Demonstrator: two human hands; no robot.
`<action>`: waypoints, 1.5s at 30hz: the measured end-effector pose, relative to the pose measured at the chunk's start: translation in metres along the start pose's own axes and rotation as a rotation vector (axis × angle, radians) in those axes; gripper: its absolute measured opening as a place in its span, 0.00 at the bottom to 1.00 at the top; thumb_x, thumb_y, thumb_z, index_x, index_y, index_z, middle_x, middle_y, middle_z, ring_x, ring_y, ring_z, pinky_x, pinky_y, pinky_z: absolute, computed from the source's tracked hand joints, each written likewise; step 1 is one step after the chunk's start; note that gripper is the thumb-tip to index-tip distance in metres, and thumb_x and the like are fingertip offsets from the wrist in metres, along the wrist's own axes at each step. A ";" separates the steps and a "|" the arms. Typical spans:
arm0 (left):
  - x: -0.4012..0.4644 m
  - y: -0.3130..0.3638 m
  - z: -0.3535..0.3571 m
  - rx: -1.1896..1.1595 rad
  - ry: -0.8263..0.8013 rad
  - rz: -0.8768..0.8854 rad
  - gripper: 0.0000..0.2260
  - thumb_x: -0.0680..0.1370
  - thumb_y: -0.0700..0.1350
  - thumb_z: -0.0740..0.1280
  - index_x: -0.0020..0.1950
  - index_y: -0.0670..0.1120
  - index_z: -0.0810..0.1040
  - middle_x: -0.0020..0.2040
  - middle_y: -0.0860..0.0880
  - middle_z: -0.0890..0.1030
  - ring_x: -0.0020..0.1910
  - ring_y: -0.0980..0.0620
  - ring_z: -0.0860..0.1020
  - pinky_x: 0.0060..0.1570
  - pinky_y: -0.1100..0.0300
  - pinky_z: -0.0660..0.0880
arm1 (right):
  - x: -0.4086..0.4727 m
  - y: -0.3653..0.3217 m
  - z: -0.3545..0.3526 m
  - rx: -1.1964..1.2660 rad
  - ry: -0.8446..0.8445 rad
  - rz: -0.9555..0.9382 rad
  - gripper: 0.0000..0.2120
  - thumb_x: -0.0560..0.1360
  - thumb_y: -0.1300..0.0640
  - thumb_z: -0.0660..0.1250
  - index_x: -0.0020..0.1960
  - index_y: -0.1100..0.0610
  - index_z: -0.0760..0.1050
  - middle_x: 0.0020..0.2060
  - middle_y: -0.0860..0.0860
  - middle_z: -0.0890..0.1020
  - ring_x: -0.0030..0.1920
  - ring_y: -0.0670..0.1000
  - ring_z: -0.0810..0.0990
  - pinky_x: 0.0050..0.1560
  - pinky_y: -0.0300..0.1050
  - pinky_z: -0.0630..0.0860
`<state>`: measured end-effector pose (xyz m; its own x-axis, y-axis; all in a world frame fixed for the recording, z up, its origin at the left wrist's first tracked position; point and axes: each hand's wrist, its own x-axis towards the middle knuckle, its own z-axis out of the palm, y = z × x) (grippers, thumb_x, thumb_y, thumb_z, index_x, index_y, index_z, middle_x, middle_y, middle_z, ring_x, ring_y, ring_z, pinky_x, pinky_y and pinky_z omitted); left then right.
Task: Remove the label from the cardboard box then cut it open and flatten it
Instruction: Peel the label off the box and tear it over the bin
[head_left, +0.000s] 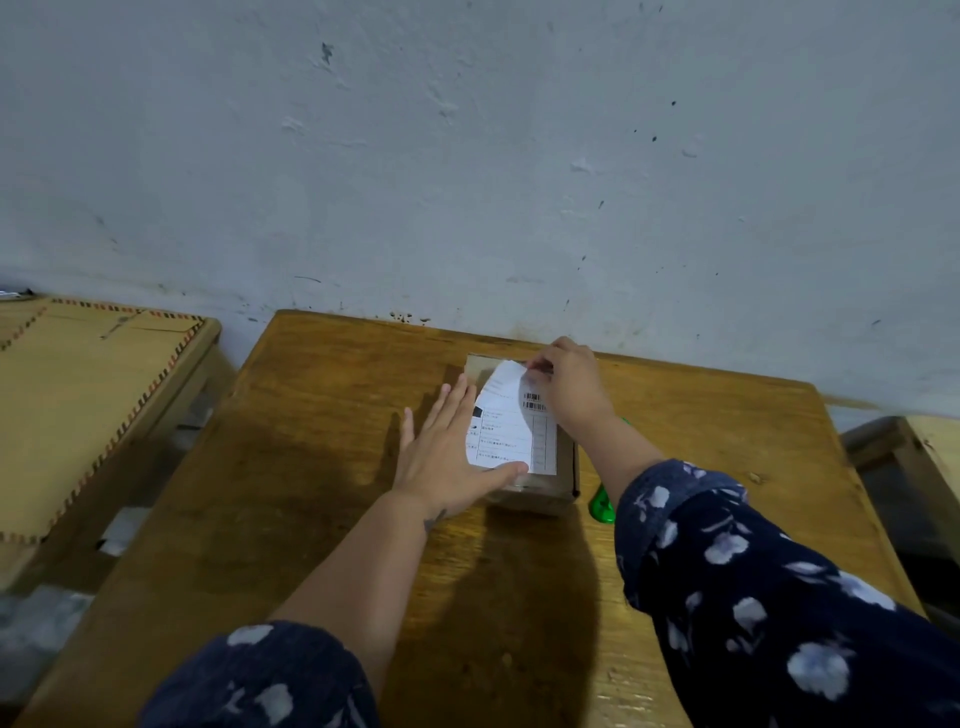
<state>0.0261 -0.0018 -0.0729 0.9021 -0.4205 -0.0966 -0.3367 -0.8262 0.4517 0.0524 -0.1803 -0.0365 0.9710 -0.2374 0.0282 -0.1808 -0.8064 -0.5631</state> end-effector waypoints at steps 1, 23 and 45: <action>0.000 0.000 0.000 0.008 -0.001 -0.002 0.51 0.66 0.76 0.59 0.78 0.53 0.40 0.78 0.56 0.38 0.76 0.57 0.38 0.71 0.44 0.33 | -0.001 0.000 -0.002 -0.013 0.004 -0.010 0.07 0.76 0.59 0.64 0.50 0.58 0.80 0.49 0.50 0.77 0.53 0.52 0.70 0.53 0.48 0.71; 0.006 0.005 -0.001 0.081 -0.048 0.005 0.54 0.61 0.80 0.57 0.78 0.53 0.42 0.79 0.55 0.40 0.76 0.54 0.37 0.72 0.39 0.36 | -0.037 -0.022 -0.045 -0.056 0.160 -0.092 0.07 0.78 0.55 0.62 0.50 0.53 0.79 0.38 0.46 0.78 0.46 0.49 0.73 0.44 0.45 0.70; 0.007 0.000 0.006 0.023 0.001 0.043 0.51 0.64 0.78 0.58 0.78 0.55 0.43 0.79 0.55 0.40 0.77 0.53 0.39 0.72 0.38 0.36 | -0.061 0.005 -0.013 0.178 0.078 0.328 0.14 0.77 0.62 0.62 0.62 0.56 0.74 0.58 0.54 0.78 0.51 0.51 0.76 0.46 0.42 0.72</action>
<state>0.0308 -0.0071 -0.0791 0.8872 -0.4551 -0.0766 -0.3810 -0.8160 0.4348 -0.0094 -0.1772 -0.0304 0.8499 -0.5134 -0.1184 -0.4435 -0.5757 -0.6870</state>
